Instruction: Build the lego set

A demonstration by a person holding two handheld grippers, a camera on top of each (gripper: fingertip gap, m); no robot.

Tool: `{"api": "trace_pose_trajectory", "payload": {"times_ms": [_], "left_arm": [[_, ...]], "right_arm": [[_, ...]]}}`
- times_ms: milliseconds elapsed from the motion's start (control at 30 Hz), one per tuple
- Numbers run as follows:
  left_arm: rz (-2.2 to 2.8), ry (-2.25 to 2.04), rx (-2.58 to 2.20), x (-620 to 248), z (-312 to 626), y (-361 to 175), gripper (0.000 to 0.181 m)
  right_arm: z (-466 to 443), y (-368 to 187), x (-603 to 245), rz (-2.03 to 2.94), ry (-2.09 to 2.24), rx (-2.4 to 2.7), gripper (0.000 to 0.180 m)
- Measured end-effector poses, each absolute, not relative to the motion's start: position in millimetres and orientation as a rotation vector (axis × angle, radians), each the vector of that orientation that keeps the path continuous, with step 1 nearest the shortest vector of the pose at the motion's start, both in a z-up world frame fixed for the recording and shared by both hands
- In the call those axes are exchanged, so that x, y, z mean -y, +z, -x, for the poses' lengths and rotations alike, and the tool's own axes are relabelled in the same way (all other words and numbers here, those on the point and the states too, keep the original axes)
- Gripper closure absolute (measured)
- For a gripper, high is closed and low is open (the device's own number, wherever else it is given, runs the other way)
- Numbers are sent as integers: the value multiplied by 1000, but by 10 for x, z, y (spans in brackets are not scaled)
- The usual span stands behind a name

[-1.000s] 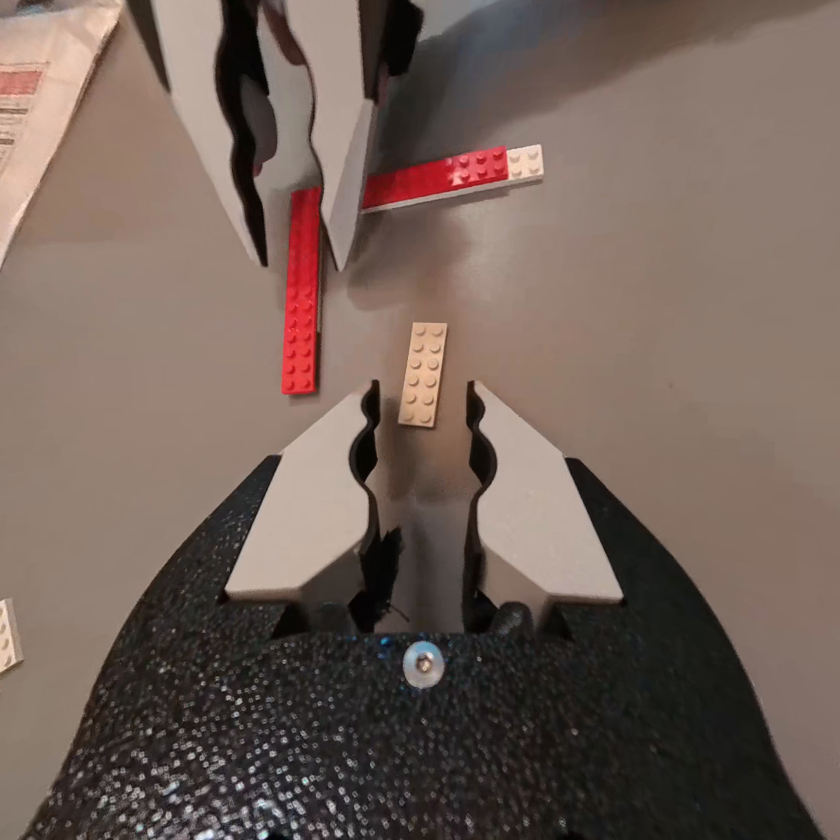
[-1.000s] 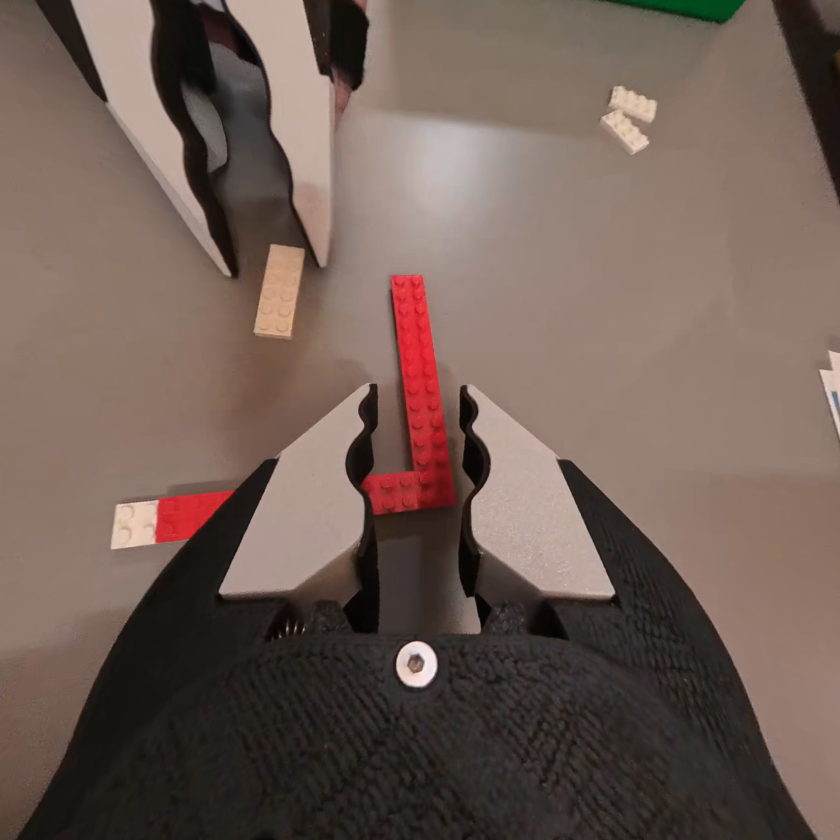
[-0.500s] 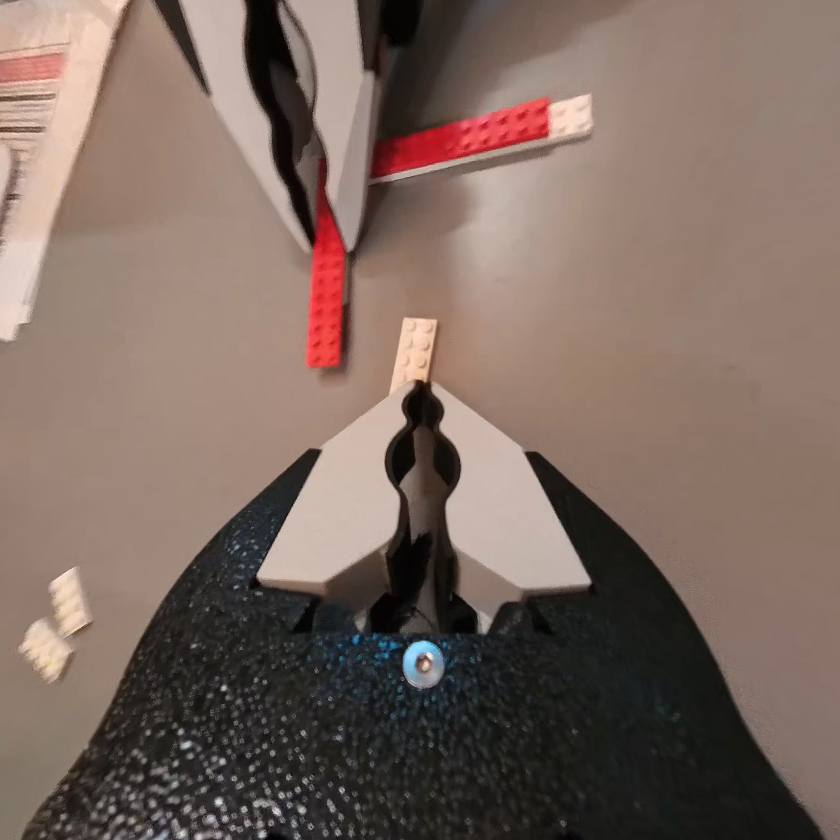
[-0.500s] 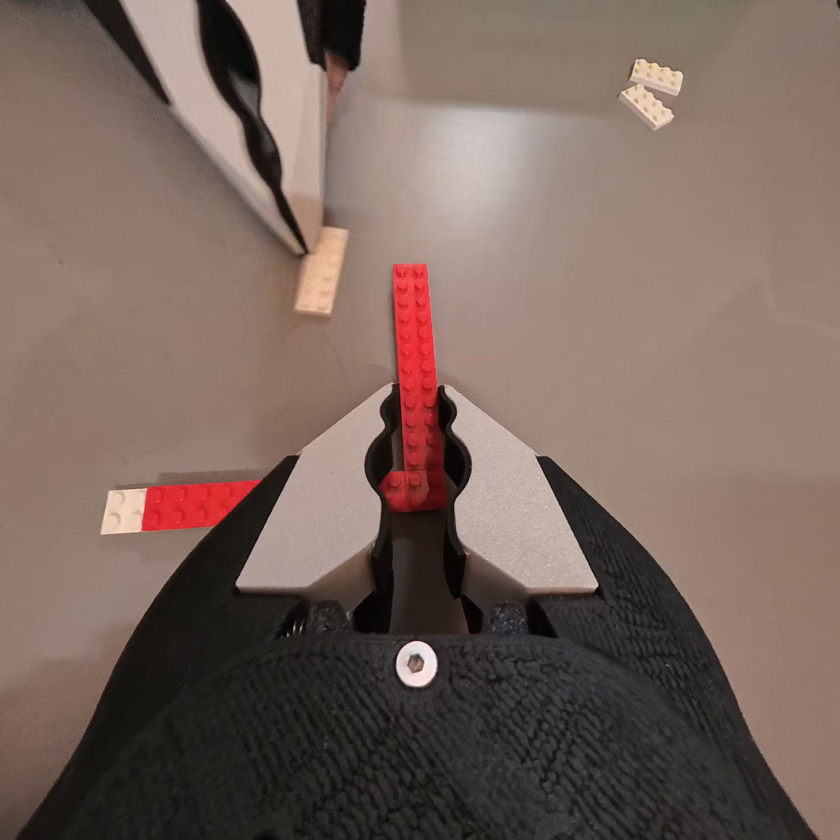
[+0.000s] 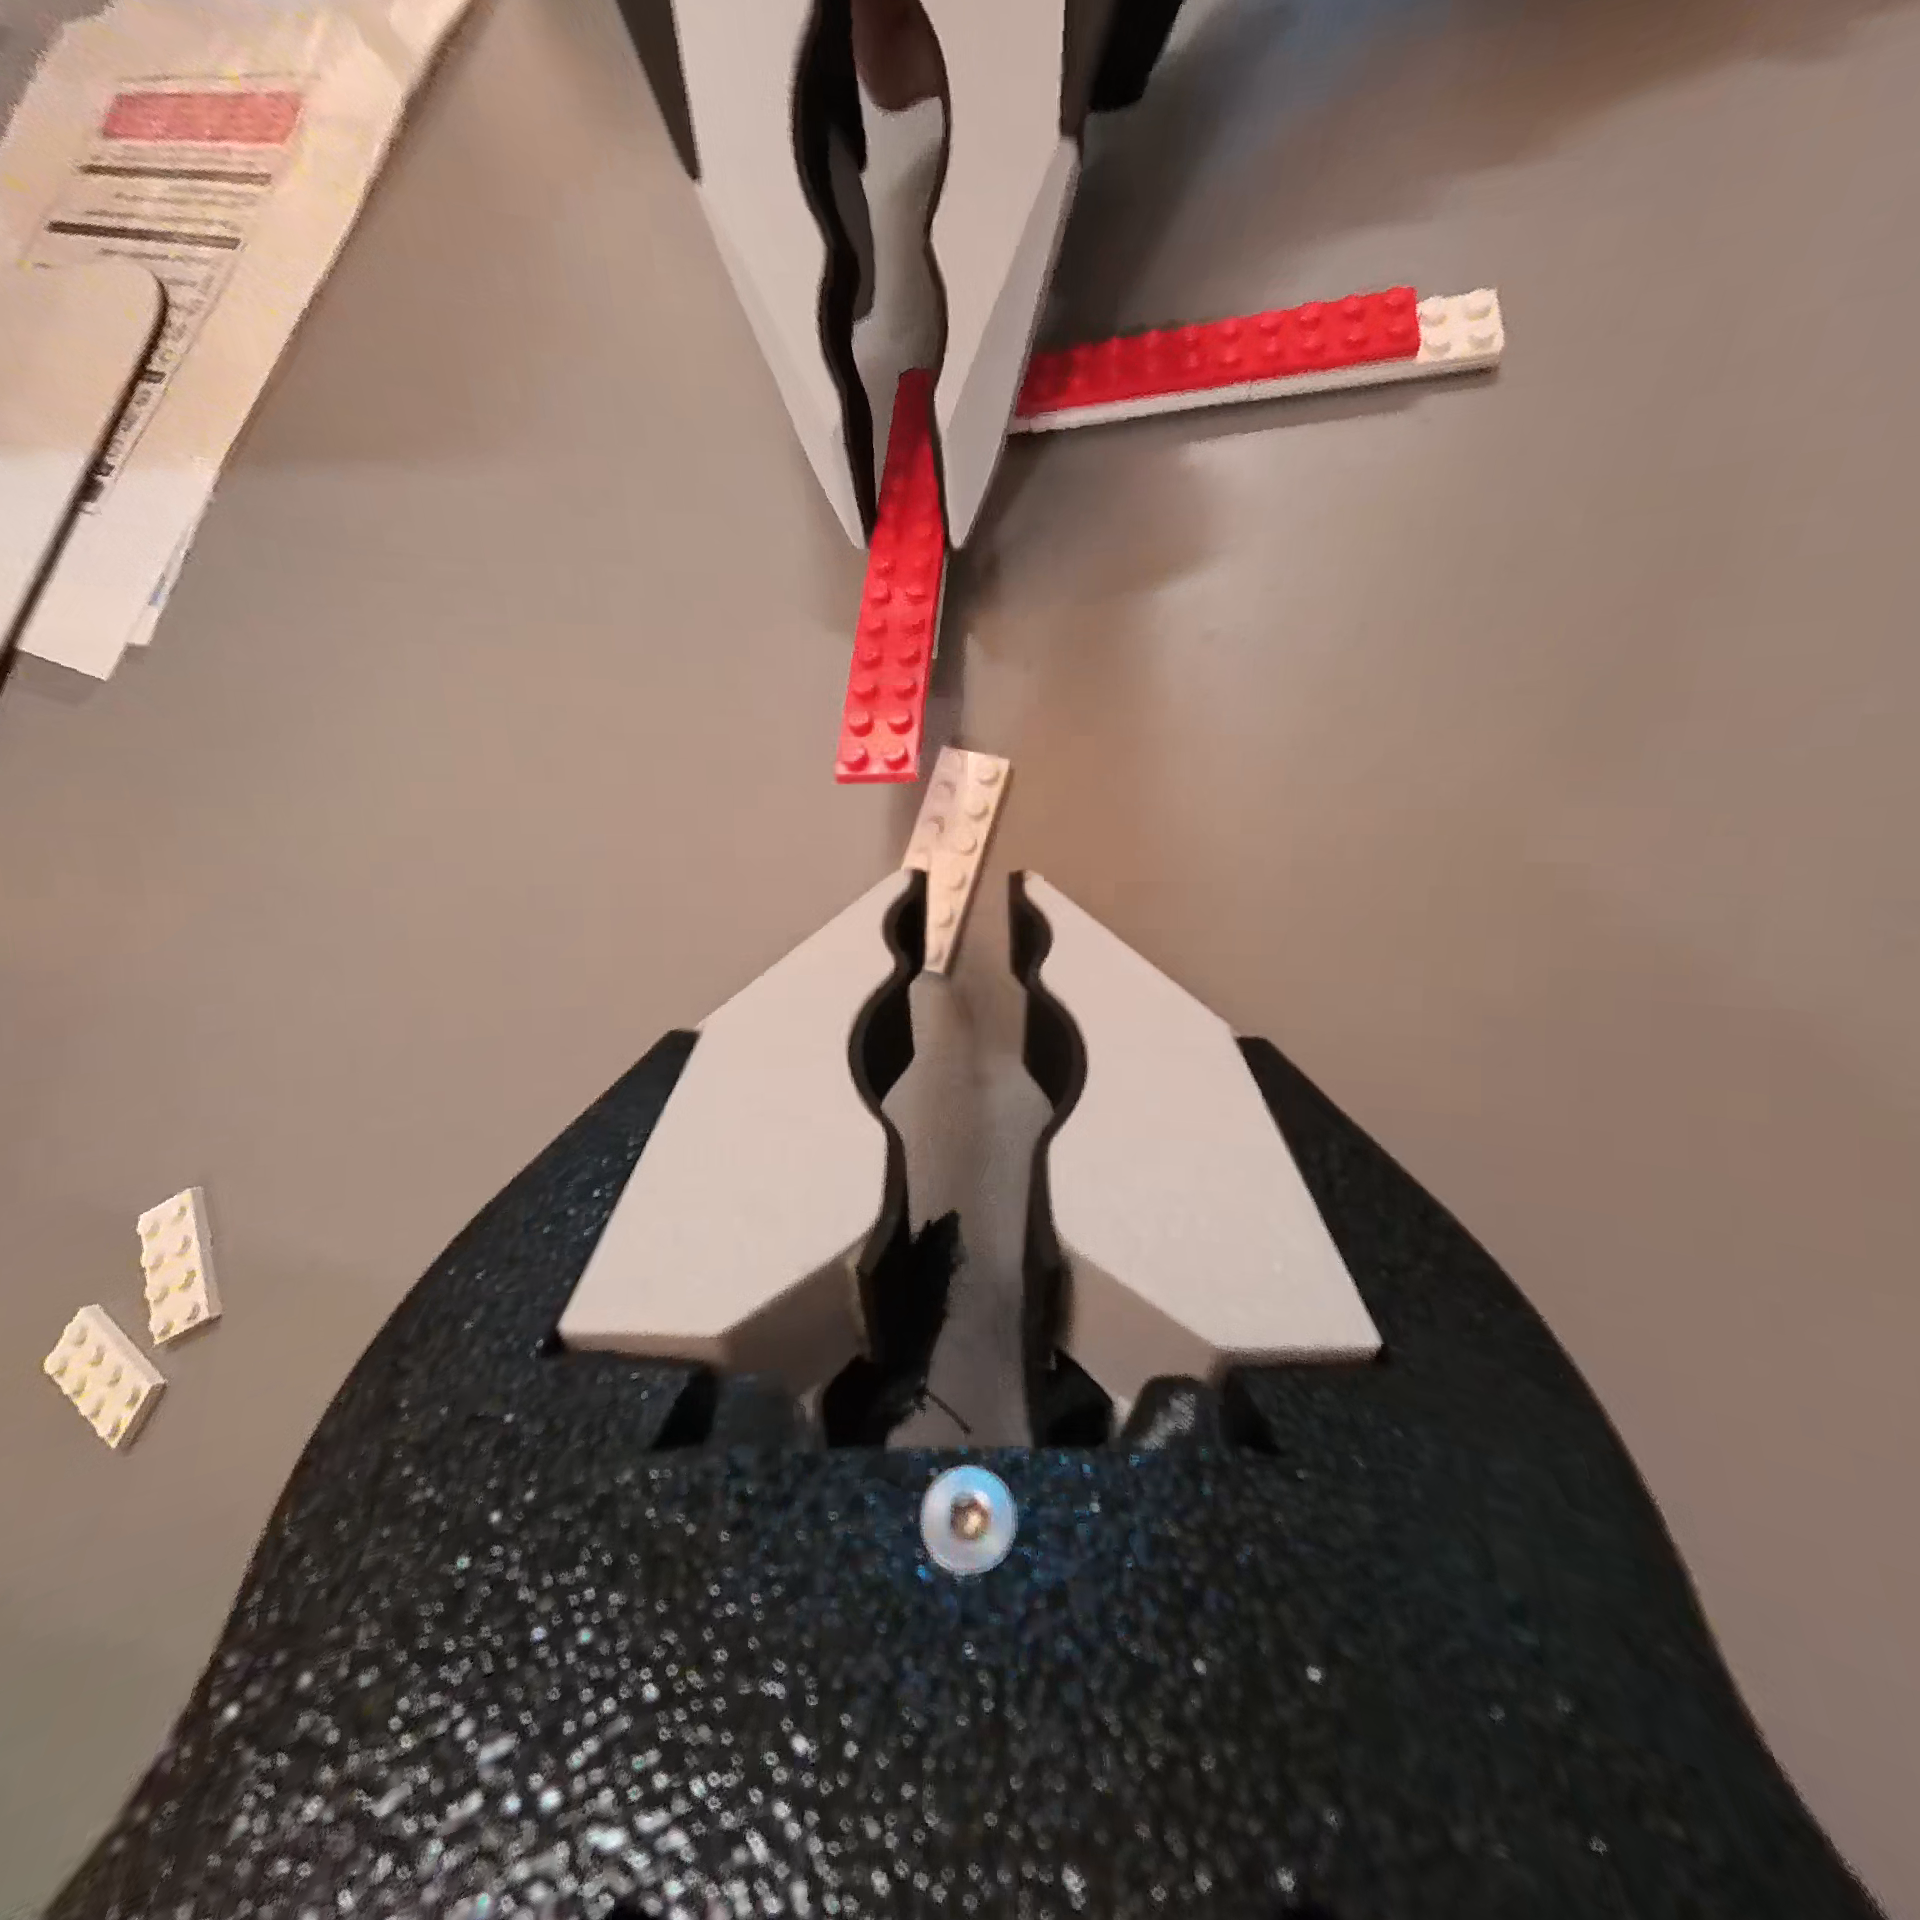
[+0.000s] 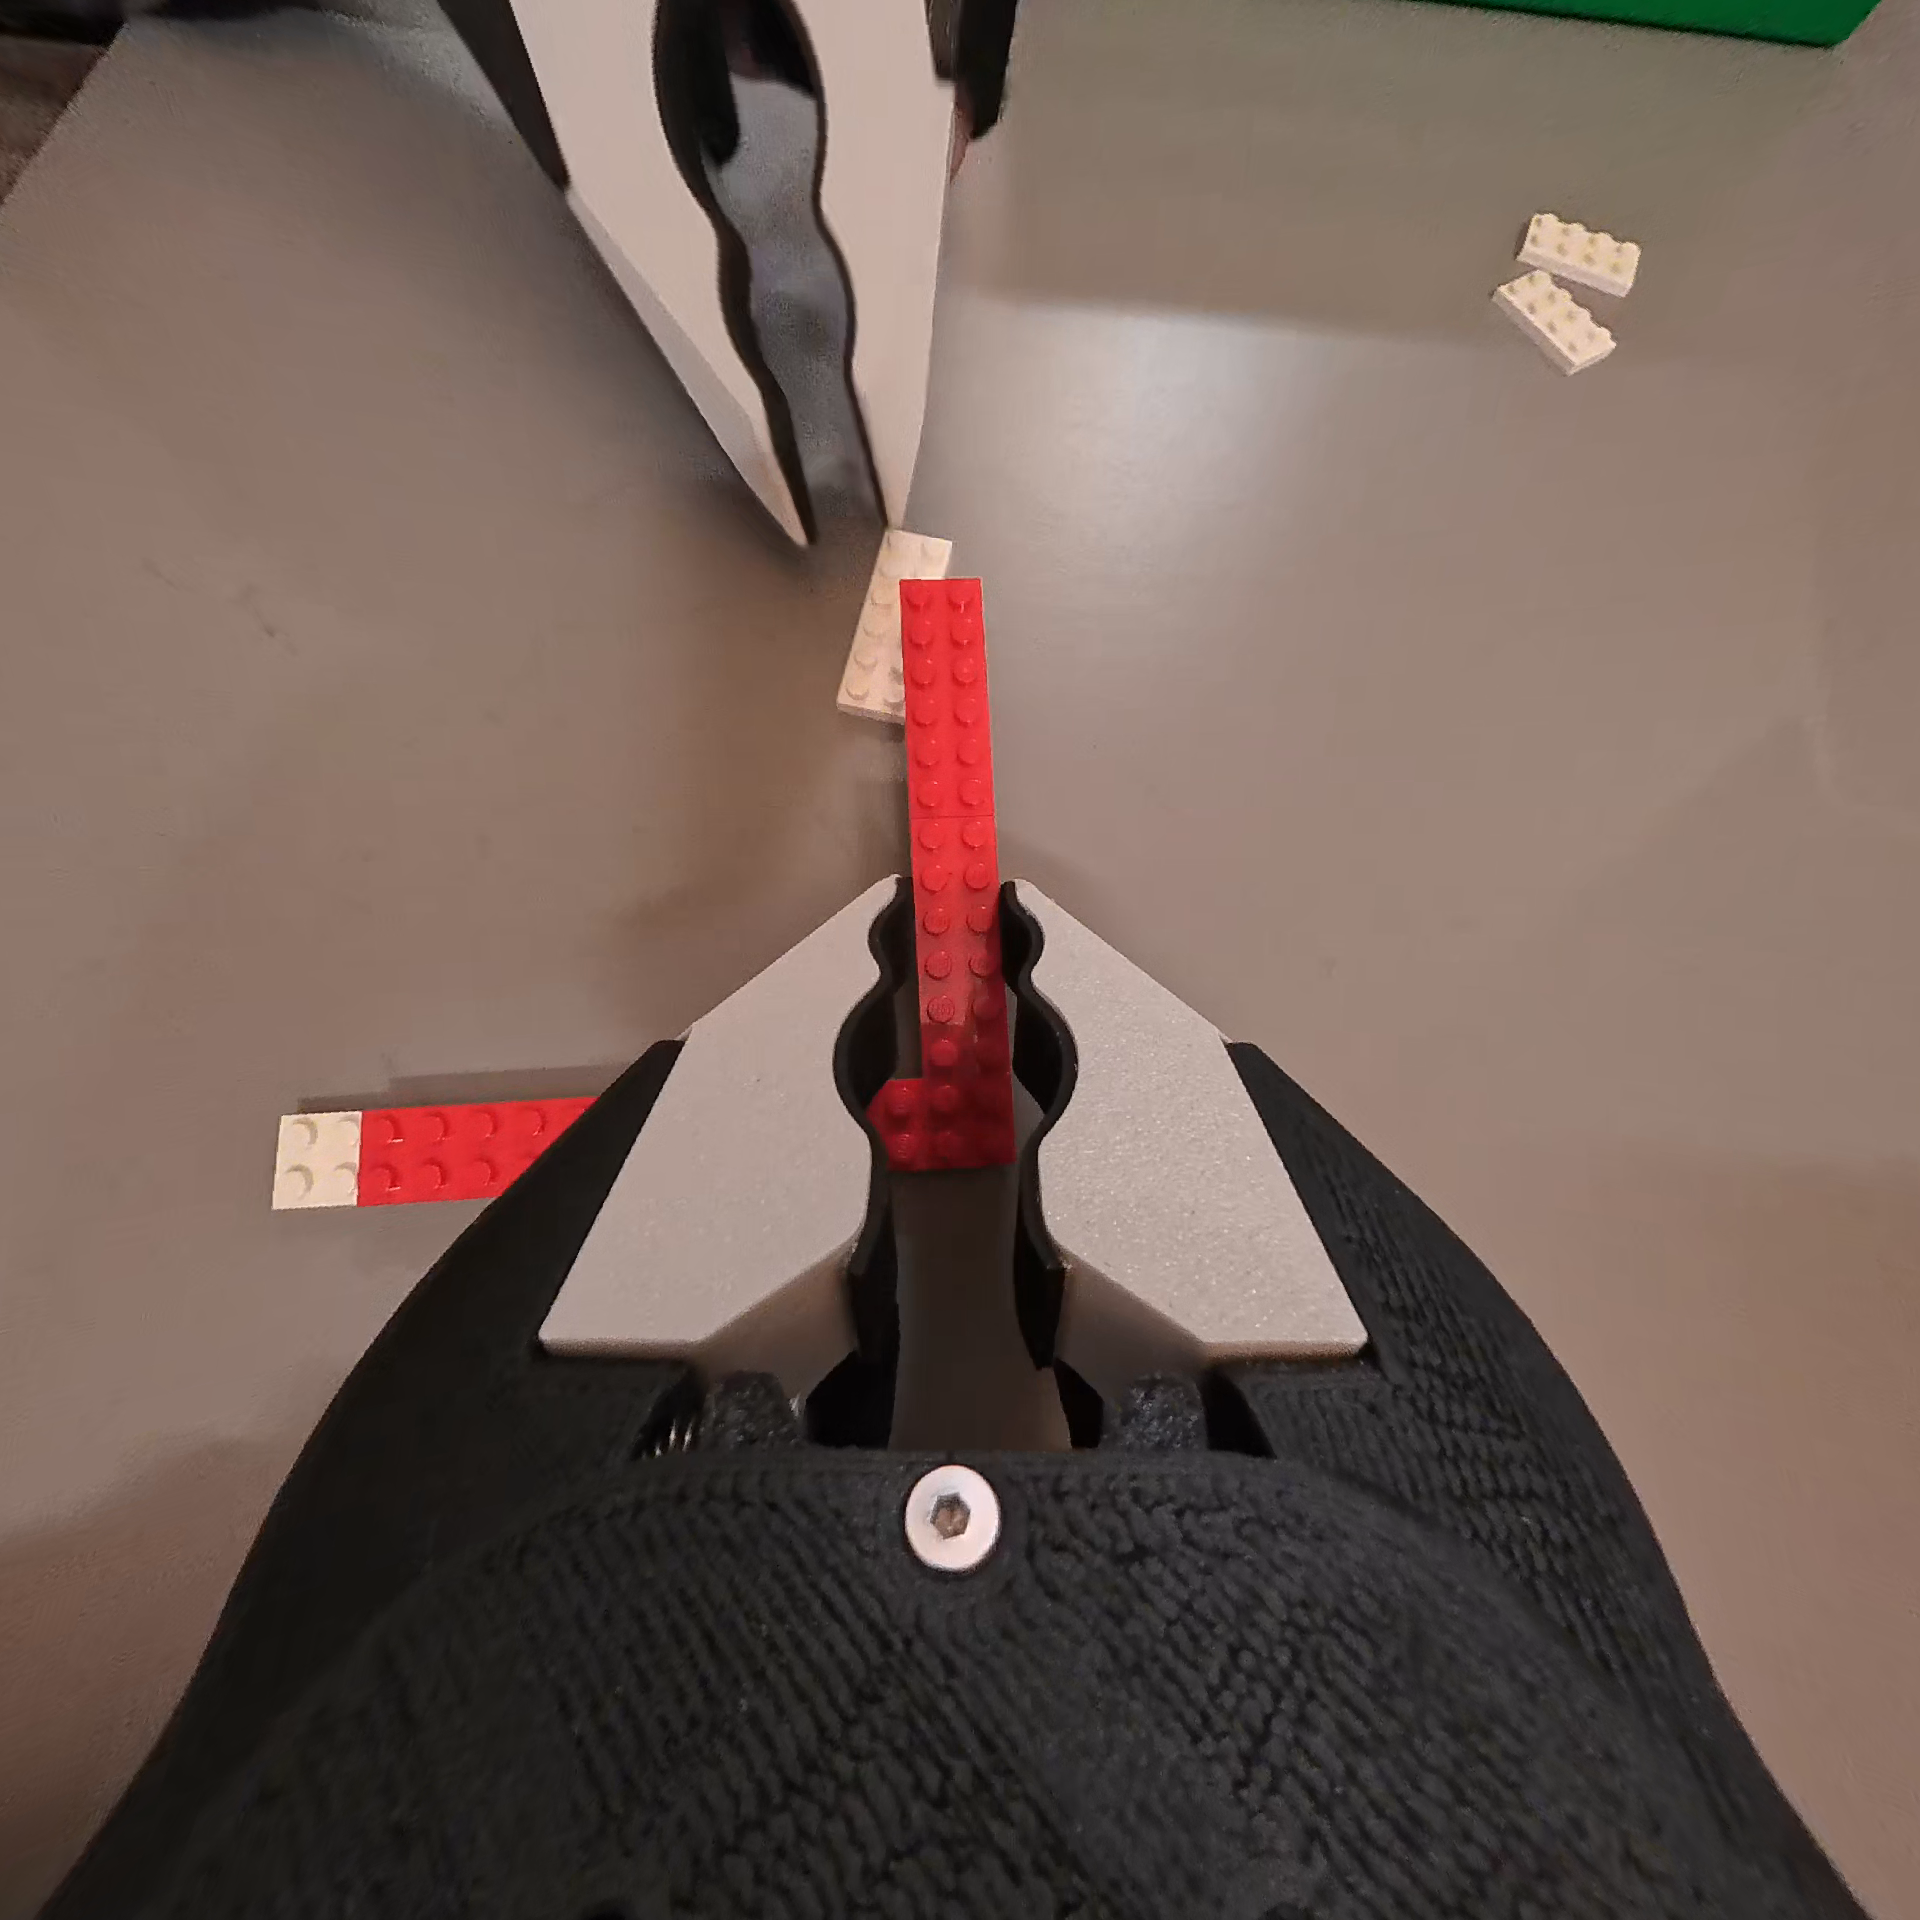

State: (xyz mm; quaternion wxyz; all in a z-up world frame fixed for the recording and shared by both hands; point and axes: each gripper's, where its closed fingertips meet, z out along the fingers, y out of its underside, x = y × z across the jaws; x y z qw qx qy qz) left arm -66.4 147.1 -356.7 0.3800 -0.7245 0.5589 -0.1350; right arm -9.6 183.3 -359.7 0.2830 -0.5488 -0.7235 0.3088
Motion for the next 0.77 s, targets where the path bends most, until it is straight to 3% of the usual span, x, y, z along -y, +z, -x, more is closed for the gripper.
{"api": "trace_pose_trajectory", "payload": {"times_ms": [33,167,767], "left_arm": [[1844,-384,-1395,-1474,675,-3508,161],[1884,-563,-1340,-1460,707,-3470,134],[1957,-587,-1398,-1532,716,-3727,167]], "right_arm": [[89,-3589,-1848,1471,833,1931,165],[66,-3560,-1856,1473,864,1918,165],[63,-3549,-1824,1476,890,1924,165]]}}
